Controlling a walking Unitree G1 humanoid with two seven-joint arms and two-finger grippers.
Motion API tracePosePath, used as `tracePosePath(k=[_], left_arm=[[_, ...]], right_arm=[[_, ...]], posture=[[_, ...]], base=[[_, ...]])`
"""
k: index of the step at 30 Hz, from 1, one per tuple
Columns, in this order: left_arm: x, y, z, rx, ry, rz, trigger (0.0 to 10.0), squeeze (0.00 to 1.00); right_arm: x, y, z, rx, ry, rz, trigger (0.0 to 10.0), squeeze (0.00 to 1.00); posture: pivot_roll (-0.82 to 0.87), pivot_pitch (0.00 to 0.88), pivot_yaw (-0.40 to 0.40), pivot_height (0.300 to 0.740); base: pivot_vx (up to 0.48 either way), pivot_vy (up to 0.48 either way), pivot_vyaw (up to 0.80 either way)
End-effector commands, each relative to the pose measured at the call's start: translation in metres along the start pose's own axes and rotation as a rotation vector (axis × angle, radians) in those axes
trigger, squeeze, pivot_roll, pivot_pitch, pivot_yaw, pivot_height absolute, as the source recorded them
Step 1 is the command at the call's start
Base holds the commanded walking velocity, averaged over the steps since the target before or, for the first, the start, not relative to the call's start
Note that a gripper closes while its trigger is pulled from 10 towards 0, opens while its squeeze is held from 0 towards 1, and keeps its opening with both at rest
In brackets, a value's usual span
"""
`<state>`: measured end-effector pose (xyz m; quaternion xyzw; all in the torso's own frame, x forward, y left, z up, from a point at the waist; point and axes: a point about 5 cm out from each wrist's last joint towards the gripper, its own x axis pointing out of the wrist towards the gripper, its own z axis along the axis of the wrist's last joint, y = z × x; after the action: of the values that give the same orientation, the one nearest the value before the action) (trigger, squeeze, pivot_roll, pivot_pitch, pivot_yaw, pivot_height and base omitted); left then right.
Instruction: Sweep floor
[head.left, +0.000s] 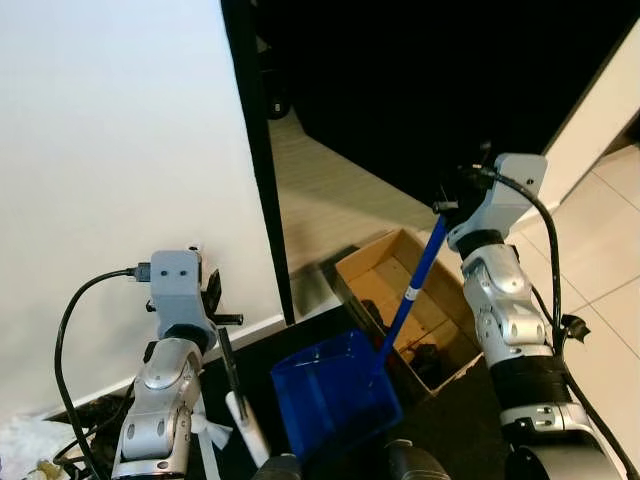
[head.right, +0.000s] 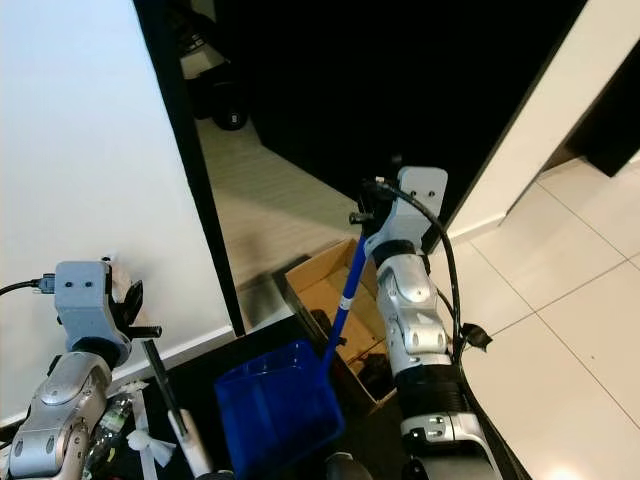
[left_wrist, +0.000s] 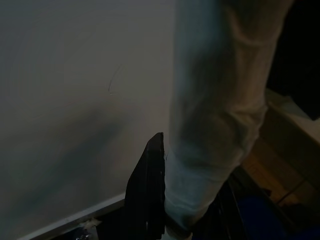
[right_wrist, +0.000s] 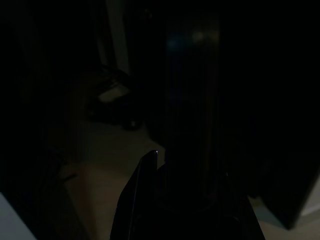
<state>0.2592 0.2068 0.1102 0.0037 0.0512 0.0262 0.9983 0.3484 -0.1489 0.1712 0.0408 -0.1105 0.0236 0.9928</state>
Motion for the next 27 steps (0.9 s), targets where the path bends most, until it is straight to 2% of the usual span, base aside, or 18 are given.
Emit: tracePosePath(k=[1,6,10,12,27], left_arm=[[0.001,-0.003,0.004,0.0,-0.023,-0.004,10.0,0.0],[0.003,-0.004,0.003,0.002,-0.021,-0.005,10.0,0.0],[0.003,-0.005,0.003,0.003,-0.021,-0.008,10.0,0.0],[0.004,-0.006,0.004,0.006,-0.026,-0.016,10.0,0.0],[0.004,-0.006,0.003,0.011,-0.027,-0.017,10.0,0.0]], right_arm=[[-0.002,-0.004,0.0,-0.036,-0.017,-0.012,10.0,0.0],[-0.006,-0.008,-0.007,-0.097,-0.01,-0.019,10.0,0.0],[-0.008,-0.011,-0.012,-0.101,-0.006,-0.037,10.0,0.0],[-0.013,-0.018,-0.021,-0.118,-0.011,-0.101,10.0,0.0],[-0.011,-0.017,-0.024,-0.107,-0.022,-0.117,10.0,0.0]], posture=[[0.22,0.143,-0.033,0.74],[0.22,0.143,-0.029,0.74],[0.22,0.144,-0.029,0.74],[0.23,0.146,-0.028,0.74],[0.22,0.145,-0.03,0.74]], base=[[0.0,0.0,0.0],[0.0,0.0,0.0],[0.0,0.0,0.0],[0.0,0.0,0.0],[0.0,0.0,0.06]])
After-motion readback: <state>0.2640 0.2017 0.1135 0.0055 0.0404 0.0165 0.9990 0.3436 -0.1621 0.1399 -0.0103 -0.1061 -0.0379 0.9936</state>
